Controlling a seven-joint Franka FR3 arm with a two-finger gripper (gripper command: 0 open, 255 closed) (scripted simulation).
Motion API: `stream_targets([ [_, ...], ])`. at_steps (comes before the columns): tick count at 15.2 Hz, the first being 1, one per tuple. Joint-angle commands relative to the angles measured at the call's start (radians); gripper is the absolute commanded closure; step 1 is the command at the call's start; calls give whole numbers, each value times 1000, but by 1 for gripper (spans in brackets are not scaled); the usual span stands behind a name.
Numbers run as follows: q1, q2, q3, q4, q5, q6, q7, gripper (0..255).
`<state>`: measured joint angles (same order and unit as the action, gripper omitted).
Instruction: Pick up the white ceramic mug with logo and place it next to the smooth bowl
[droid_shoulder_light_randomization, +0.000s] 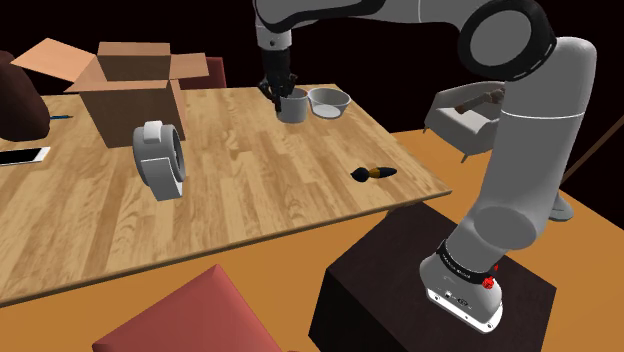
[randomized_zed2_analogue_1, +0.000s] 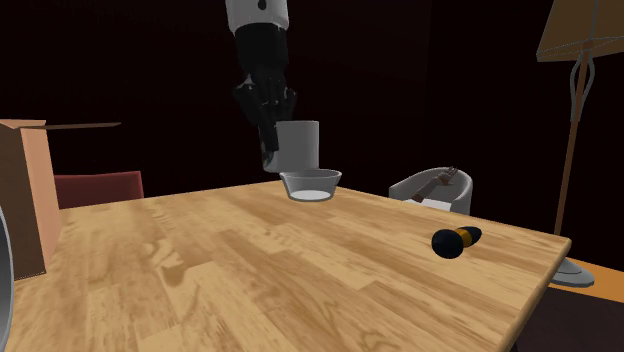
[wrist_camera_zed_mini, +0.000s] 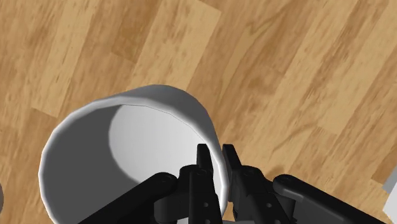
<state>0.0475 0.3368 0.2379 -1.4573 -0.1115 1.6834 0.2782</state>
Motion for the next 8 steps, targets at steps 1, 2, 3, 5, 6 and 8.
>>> stream_targets([
  [1,-38,-43,-14,-60,9,22,-49,255],
  [2,-53,-57,-21,-80,12,29,-70,255],
  [3,-68,-70,-29,-98,14,35,-92,255],
  [5,-97,-94,-45,-130,18,46,-136,255],
  [6,-112,-104,-53,-143,20,52,-158,255],
  [8,-140,-121,-70,-167,22,61,-202,255],
])
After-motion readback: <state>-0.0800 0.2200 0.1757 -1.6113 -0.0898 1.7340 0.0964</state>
